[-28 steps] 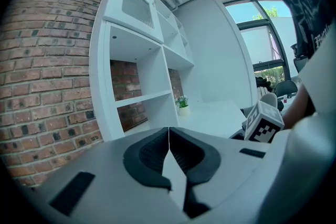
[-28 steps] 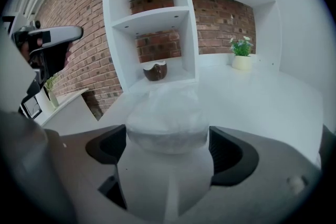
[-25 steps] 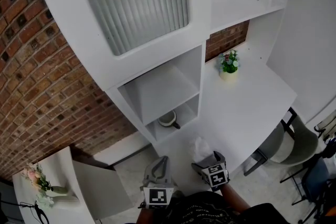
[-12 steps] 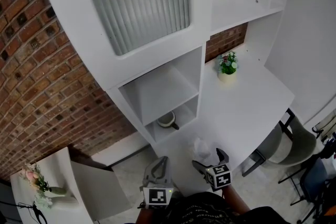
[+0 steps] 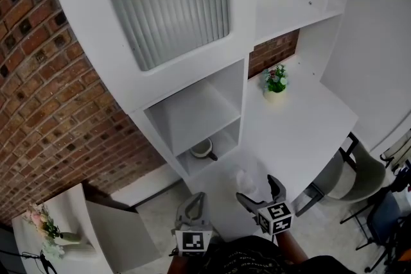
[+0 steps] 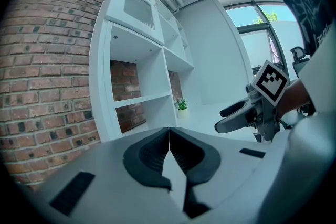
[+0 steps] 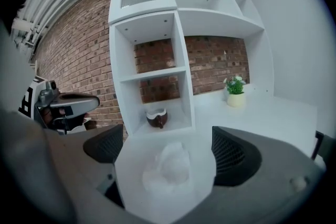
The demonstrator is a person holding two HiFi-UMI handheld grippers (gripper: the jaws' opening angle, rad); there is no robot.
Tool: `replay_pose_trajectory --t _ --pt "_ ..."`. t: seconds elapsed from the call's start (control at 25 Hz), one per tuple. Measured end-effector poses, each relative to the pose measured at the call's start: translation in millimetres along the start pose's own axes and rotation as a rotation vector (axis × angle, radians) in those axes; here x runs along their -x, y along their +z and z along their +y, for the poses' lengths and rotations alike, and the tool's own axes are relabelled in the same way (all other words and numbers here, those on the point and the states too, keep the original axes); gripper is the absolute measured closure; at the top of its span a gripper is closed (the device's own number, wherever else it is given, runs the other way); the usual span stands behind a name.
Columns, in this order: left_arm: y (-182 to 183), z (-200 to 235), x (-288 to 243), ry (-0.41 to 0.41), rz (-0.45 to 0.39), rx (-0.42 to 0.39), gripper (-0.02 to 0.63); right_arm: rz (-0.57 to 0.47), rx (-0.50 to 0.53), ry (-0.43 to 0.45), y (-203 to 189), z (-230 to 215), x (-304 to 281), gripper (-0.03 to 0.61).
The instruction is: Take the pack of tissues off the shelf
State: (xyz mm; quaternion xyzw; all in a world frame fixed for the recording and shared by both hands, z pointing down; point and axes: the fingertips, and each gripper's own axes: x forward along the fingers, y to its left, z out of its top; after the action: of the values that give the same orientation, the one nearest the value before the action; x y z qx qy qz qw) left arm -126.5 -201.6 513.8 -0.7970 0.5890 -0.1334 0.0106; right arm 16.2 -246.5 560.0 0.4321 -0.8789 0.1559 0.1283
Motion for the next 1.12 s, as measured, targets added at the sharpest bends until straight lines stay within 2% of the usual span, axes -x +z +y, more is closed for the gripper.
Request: replay_pose_trajectory --t 0.12,0.32,0.48,0.52,0.56,0.6,0.64,0.8,0.92,1.08,1.12 --pt "3 1 1 0.001 -0.005 0.003 0.603 -0.028 0.042 -0.002 11 4 7 0.061" --pt "9 2 2 0.000 -0.024 -0.004 0.603 -0.030 0.181 -0.017 19 13 17 0.074" --pt "11 0 2 -0.008 -0.031 -0.012 0.603 -0.049 0.187 -0.018 23 17 19 0.102" --pt "11 -1 2 -0.012 -0.032 -0.015 0.603 -0.063 0.188 -0.031 25 16 19 0.120" --pt "10 -2 2 -0.015 -0.032 -0.015 0.603 -0.079 0.192 -0.048 27 15 21 0.167" --pt "11 -3 2 -0.017 -0.033 -0.014 0.601 -0.094 0.196 -0.064 29 14 22 0.242" --pt "10 -4 3 -0.017 -0.036 -0.013 0.603 -0.105 0.198 -0.073 31 14 23 0.290" --pt "7 -3 2 -0.018 -0.017 -0.033 0.603 -0.109 0.197 -0.072 34 19 25 0.318" --pt "12 -1 3 -0.019 -0.041 -0.003 0.603 -0.134 0.209 -0.103 37 17 29 0.368" --pt "12 -4 4 -0.033 -0.038 -0.019 0.603 -0.196 0.209 -0.182 44 8 40 0.477" --pt "11 -4 4 -0.035 -0.037 -0.019 0.603 -0.196 0.208 -0.189 44 6 40 0.488"
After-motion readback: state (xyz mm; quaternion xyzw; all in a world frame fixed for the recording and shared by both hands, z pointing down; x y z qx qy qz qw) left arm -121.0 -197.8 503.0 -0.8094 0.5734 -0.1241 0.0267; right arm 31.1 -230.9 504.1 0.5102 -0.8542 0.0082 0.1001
